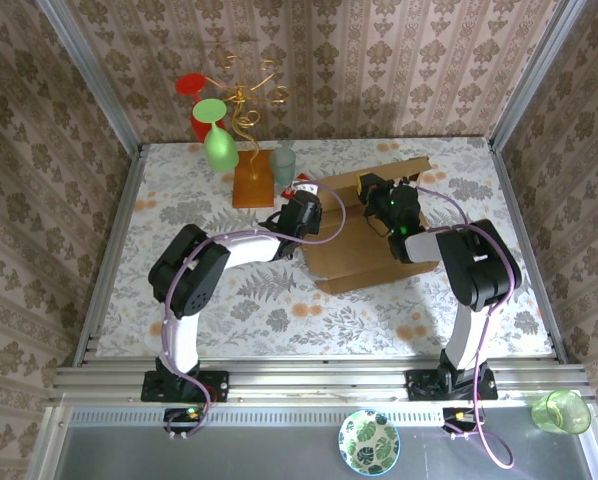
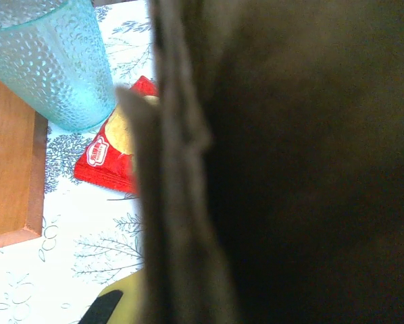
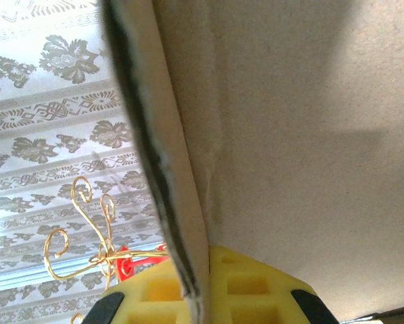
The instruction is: Fold the paper box
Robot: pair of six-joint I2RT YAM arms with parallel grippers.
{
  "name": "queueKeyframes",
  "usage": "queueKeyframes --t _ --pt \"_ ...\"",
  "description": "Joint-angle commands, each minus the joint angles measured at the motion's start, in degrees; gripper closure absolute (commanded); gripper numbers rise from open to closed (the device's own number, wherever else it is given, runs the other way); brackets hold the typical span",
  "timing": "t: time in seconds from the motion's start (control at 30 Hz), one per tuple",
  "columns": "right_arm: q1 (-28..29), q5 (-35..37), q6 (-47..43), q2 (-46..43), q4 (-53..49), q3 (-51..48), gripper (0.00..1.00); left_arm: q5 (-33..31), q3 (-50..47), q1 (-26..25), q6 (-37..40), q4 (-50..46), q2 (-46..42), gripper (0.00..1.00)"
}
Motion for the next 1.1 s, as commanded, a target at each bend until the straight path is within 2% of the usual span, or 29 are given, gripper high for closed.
queueKeyframes --t 0.0,0.07,0.17,0.37,0.6,0.73,0.9,1.07 --pt "1.16 -0.29 1.43 -0.17 -3.91 1.28 1.00 -3.51 1.30 -0.04 -0.53 -1.77 1.16 0.87" --pt "1.36 -0.30 1.26 -0.17 -4.64 1.55 1.00 -2.74 0.95 0.21 -0.36 -0.50 1.16 0.79" --pt "1.46 -0.46 1.17 0.03 -4.79 1.48 1.00 -1.23 0.66 0.89 -0.01 1.91 1.20 0.72" --pt "1.47 -0.87 0.89 0.93 -4.70 1.01 1.00 1.27 1.85 2.18 1.56 2.75 2.15 0.68" --pt "1.86 -0.43 1.34 1.79 -3.73 1.12 1.00 -0.22 3.41 2.55 1.35 -0.59 3.72 0.67" --pt "1.93 0.01 1.65 1.85 -3.97 1.44 1.00 -1.77 4.92 2.57 0.63 -3.86 4.86 0.76" --pt "1.95 0.42 2.02 1.63 -3.82 1.35 1.00 -5.04 6.18 2.08 0.52 -7.07 5.50 0.99" --pt "1.96 1.18 2.01 0.78 -4.34 0.94 1.00 -8.43 7.16 1.91 1.14 -9.79 5.31 1.00"
